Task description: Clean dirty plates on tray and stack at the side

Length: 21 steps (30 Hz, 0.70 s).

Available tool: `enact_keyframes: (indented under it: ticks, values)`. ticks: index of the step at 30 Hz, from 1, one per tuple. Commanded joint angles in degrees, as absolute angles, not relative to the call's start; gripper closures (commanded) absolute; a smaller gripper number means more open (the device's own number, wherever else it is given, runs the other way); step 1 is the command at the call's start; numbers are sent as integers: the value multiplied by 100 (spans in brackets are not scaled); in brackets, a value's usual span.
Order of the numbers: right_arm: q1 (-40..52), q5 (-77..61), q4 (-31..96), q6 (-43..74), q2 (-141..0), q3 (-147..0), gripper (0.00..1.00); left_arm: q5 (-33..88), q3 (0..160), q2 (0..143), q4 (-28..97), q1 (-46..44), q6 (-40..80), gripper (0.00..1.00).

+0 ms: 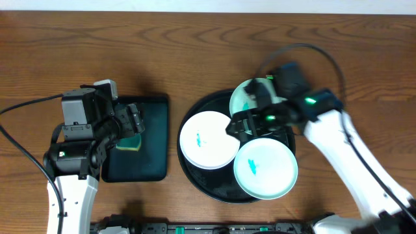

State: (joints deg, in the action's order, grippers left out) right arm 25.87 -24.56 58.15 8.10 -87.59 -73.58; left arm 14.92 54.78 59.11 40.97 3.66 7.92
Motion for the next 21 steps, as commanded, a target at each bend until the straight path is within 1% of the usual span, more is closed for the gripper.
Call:
enact_keyframes:
  ticks: [1, 4, 7, 8, 10, 12, 15, 16, 17, 18, 19, 21]
  values:
    - [2954, -1341, 5765, 635, -9139, -7564, 1, 1525, 5623, 5909, 4112, 395, 847, 19]
    - [3114, -1852, 5732, 593, -9439, -7564, 1, 1525, 5623, 5909, 4115, 395, 847, 19]
    - [3155, -1892, 5621, 676, -9673, -7564, 1, 1522, 5616, 5911, 4112, 395, 847, 20]
    - [3155, -1874, 5605, 819, -9769, -7564, 1, 1522, 5614, 5916, 4101, 395, 847, 20]
    - [3140, -1712, 5614, 1498, -9974, -7564, 1, 1481, 5612, 5933, 4110, 395, 845, 21]
    - [3140, -1603, 5627, 1802, -10230, -7564, 1, 1374, 5605, 5990, 4121, 395, 847, 25]
    - [3155, -1280, 5612, 2429, -10586, -7564, 1, 1367, 5605, 6121, 4167, 395, 847, 26]
    - [3159, -1186, 5616, 2626, -10680, -7564, 4, 1367, 5605, 6165, 4182, 395, 847, 28]
    - [3159, -1181, 5601, 2705, -10750, -7564, 10, 1367, 5605, 6224, 4202, 395, 847, 29]
    - [3159, -1184, 5561, 2703, -10809, -7564, 20, 1367, 5605, 6292, 4222, 395, 847, 30]
    - [3159, -1181, 5520, 2700, -10838, -7564, 28, 1367, 5605, 6342, 4228, 395, 847, 32]
    - [3162, -1184, 5411, 2698, -10864, -7564, 46, 1367, 5605, 6473, 4226, 395, 847, 33]
